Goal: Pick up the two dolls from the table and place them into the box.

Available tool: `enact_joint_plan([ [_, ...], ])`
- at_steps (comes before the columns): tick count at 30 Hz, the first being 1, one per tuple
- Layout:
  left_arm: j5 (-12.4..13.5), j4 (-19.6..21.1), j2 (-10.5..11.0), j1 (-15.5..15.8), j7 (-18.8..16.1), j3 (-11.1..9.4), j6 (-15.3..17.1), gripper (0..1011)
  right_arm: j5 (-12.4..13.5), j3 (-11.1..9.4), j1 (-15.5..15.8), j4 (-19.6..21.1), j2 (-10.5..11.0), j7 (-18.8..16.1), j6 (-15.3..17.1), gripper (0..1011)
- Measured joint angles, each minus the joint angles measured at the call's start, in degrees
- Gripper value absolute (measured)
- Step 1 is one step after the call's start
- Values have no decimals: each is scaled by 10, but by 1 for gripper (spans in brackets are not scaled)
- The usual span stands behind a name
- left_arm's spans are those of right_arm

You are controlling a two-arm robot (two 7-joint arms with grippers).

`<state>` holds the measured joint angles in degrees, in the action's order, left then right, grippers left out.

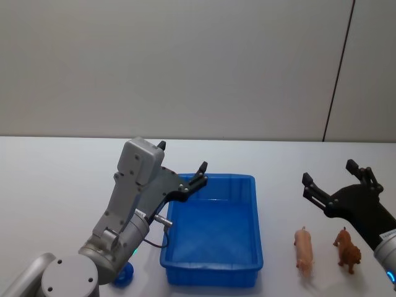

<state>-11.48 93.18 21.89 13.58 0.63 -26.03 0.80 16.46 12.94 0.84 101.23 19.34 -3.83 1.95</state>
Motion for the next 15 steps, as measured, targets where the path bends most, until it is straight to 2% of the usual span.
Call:
enact_joint_plan([
  [15, 0, 0, 0, 0, 0, 0, 0, 1001, 0, 0, 0, 0, 0, 0, 0, 1001],
])
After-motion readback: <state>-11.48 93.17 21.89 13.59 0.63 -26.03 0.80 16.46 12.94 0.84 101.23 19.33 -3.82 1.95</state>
